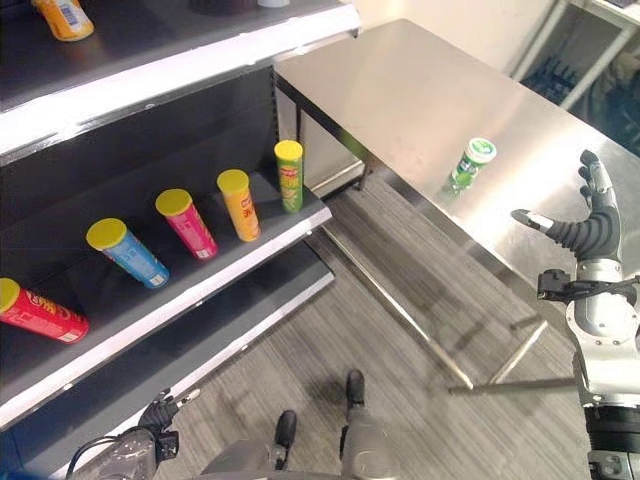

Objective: Put the goods on the table back onto the shelves and tidy them up.

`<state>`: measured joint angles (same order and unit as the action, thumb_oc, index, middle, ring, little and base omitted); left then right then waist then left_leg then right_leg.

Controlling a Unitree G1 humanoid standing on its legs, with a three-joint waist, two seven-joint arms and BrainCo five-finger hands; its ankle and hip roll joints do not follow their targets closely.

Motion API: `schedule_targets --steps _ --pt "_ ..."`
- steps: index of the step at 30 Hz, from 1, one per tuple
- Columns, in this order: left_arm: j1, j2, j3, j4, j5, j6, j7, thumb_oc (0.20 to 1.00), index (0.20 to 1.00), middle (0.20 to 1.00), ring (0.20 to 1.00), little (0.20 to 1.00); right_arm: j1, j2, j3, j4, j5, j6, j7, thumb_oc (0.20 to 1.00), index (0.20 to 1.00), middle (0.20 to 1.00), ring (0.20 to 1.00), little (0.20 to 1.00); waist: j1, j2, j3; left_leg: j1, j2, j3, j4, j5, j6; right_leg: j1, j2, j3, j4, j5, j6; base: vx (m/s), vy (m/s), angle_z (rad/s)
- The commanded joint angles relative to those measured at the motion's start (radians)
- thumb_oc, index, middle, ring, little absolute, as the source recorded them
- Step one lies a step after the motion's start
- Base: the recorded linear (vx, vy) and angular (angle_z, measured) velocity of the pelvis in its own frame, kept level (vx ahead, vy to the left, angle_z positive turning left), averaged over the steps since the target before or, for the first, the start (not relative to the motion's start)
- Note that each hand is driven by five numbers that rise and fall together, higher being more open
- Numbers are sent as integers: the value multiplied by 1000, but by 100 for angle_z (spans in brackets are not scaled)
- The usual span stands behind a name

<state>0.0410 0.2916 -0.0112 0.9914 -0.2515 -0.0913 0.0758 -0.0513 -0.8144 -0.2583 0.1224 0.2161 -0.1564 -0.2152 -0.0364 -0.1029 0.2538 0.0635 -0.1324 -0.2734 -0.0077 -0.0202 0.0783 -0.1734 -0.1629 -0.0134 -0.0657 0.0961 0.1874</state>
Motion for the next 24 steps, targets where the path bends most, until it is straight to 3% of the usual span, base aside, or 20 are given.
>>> schedule_targets --steps 1,5,9,12,14,16,17,18,24 --pt "1 37 -26 -37 50 -26 6 1000 1000 1000 1000 1000 -77 -78 -96 32 2 -21 -31 1000 1000 1000 1000 1000 18 -14 -24 25 95 31 -6 -105 -117 14 15 -17 76 9 31 226 -249 89" --pt "19 28 -39 -31 44 -25 2 1000 1000 1000 1000 1000 -78 -110 -85 66 38 -20 -5 1000 1000 1000 1000 1000 13 -16 -46 34 162 17 -20 -100 -158 38 31 -62 87 -21 10 162 -235 33" --pt "20 28 -41 -29 42 -23 -2 1000 1000 1000 1000 1000 -42 -122 -91 66 47 -11 25 1000 1000 1000 1000 1000 6 -15 -53 29 198 5 -26 -88 -185 43 45 -88 90 -46 -4 83 -179 20" --pt "22 23 -51 -33 35 -25 -7 1000 1000 1000 1000 1000 -14 -129 -82 96 105 -13 70 1000 1000 1000 1000 1000 -8 8 -65 7 258 8 -52 -51 -227 60 75 -135 88 -92 -29 124 -242 67" --pt "20 22 -51 -31 33 -27 -7 1000 1000 1000 1000 1000 -8 -139 -71 94 117 -14 92 1000 1000 1000 1000 1000 -12 11 -65 1 268 19 -57 -41 -234 63 76 -145 88 -99 -33 58 -76 22" --pt "15 19 -55 -40 32 -24 -14 1000 1000 1000 1000 1000 62 -152 -93 79 159 -11 141 1000 1000 1000 1000 1000 -34 11 -55 -38 291 172 -34 -18 -230 90 45 -195 89 -120 -33 32 0 27" --pt "15 20 -55 -40 32 -24 -14 1000 1000 1000 1000 1000 62 -152 -94 79 159 -11 141 1000 1000 1000 1000 1000 -35 11 -56 -39 290 171 -34 -17 -230 89 44 -196 89 -120 -33 -16 29 69" --pt "14 24 -51 -54 40 -22 -26 1000 1000 1000 1000 1000 81 -151 -92 72 166 -5 168 1000 1000 1000 1000 1000 -47 8 -46 -63 294 300 0 -16 -220 106 28 -214 86 -120 -30 6 6 60" --pt "39 17 -50 -32 70 -24 -42 1000 1000 1000 1000 1000 82 -167 -40 130 128 16 214 1000 1000 1000 1000 1000 -43 31 -63 -27 281 352 -51 -3 -216 117 24 -202 93 -118 -24 58 29 11"
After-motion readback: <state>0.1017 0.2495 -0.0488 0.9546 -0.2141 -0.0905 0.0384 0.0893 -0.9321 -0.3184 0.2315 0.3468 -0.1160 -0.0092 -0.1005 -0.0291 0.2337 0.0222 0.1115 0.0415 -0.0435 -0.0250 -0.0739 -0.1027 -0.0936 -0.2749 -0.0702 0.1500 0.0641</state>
